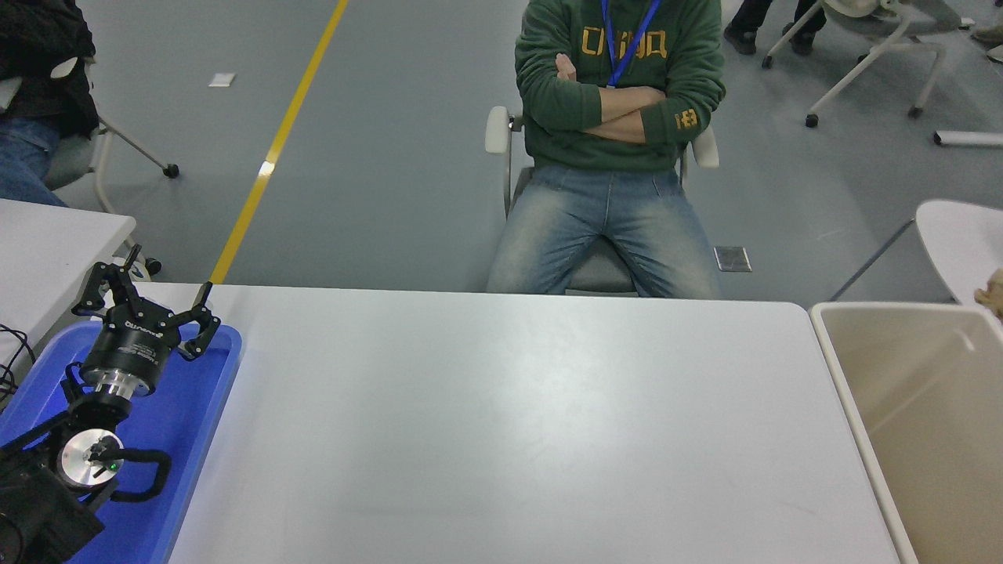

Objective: Clean the table surface

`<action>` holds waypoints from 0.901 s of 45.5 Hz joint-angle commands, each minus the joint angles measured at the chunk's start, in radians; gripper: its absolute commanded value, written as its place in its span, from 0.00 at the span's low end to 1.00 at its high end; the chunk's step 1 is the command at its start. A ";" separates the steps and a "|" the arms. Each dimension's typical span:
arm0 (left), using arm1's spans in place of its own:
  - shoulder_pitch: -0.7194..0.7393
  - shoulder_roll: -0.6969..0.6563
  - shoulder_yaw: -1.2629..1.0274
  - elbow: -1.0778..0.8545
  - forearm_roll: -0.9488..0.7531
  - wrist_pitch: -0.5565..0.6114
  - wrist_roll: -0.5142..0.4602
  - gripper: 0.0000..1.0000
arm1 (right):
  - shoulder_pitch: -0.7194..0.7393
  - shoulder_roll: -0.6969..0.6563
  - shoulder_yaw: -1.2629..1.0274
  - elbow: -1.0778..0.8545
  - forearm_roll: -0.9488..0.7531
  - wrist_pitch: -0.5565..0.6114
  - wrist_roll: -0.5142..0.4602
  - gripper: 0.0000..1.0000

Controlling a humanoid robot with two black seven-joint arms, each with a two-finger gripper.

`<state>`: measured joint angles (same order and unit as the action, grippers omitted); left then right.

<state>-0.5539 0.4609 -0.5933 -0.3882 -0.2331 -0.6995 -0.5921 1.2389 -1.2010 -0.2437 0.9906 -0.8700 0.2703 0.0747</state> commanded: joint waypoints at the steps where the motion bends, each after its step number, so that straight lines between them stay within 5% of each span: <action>1: 0.000 -0.001 0.000 0.000 0.000 0.000 0.000 1.00 | -0.232 0.164 0.000 -0.228 0.232 -0.233 -0.001 0.00; 16: 0.000 0.001 0.001 0.000 0.000 0.000 0.000 1.00 | -0.486 0.501 0.015 -0.592 0.488 -0.511 -0.001 0.00; 41: 0.000 0.001 0.001 0.000 0.000 0.000 0.000 1.00 | -0.624 0.867 0.017 -0.859 0.638 -0.652 -0.003 0.00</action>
<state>-0.5537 0.4615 -0.5925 -0.3881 -0.2331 -0.6995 -0.5921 0.6686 -0.4745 -0.2285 0.2125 -0.2930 -0.3150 0.0731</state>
